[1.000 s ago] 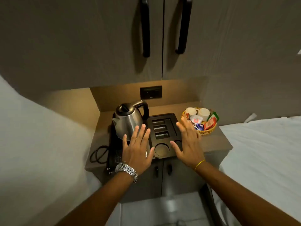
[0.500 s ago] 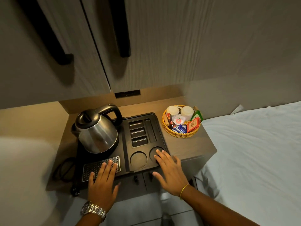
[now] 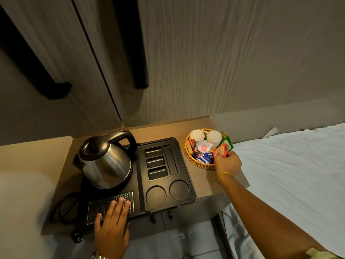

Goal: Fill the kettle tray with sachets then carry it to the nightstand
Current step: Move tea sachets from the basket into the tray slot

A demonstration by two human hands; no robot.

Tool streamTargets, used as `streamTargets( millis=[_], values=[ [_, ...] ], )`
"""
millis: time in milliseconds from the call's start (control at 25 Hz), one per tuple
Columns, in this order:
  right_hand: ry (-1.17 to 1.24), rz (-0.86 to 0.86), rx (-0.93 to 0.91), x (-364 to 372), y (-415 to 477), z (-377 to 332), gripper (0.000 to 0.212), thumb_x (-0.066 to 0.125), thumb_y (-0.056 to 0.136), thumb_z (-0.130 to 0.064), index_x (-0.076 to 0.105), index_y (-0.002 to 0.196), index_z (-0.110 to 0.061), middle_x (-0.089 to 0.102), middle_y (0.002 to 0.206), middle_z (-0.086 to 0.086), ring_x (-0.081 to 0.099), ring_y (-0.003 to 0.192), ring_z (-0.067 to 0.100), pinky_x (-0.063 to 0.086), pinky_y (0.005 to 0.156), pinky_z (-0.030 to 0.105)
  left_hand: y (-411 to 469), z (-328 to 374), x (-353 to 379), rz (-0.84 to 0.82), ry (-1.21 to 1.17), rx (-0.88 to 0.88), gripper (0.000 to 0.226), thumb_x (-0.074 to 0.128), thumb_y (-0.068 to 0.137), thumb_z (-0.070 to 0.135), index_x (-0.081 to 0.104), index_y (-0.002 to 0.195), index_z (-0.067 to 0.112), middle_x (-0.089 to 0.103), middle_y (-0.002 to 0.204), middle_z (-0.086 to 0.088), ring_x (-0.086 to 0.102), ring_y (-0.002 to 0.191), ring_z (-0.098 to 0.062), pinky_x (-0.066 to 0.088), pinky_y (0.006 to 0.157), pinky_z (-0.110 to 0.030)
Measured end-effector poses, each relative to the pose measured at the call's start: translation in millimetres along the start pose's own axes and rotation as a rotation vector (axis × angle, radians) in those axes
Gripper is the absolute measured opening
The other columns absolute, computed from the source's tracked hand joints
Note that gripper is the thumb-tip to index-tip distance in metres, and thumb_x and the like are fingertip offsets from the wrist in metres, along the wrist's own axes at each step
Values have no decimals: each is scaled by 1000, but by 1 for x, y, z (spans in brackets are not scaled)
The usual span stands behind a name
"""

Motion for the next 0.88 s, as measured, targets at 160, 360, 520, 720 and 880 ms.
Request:
streamTargets(
  millis=[160, 360, 520, 720, 880],
  values=[
    [-17, -6, 26, 8, -3, -2, 39, 73, 89, -42, 75, 110, -10, 79, 106, 14, 77, 91, 32, 63, 75, 39, 1, 0, 2, 16, -13, 17, 69, 45, 80, 38, 49, 148, 23, 45, 157, -3, 36, 144, -22, 42, 102, -62],
    [38, 94, 25, -8, -8, -9, 34, 72, 91, -37, 76, 108, -8, 79, 106, 17, 76, 89, 35, 50, 63, 25, 1, -1, 2, 11, -65, 5, 79, 75, 73, 29, 50, 147, 26, 44, 158, -1, 35, 145, -19, 40, 104, -61],
    [102, -49, -276, 0, -32, -44, 27, 71, 90, -45, 73, 101, -19, 75, 91, 2, 72, 74, 14, 56, 58, 22, 4, 0, 3, -78, -102, -22, 97, 91, 56, 26, 52, 145, 26, 50, 154, 0, 36, 143, -19, 40, 104, -58],
    [-200, -573, -727, 94, -85, -126, 13, 75, 85, -31, 74, 83, -18, 73, 79, 0, 64, 72, 17, 48, 64, 32, 4, -2, 4, -160, -120, -30, 106, 92, 50, 25, 48, 147, 28, 53, 153, 1, 48, 140, -21, 47, 101, -59],
    [-658, -773, -861, 160, -98, -150, 25, 72, 90, -31, 75, 108, -13, 76, 110, 16, 69, 102, 35, 48, 77, 33, 4, -4, 8, -200, -81, -15, 117, 92, 43, 25, 43, 150, 29, 49, 156, 0, 44, 145, -23, 42, 107, -58]
  ],
)
Point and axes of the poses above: each hand's wrist, its own y-axis towards the middle knuckle, its own x-axis out of the palm, z = x × y, the point moved 5 cm from there along y, towards the middle knuckle
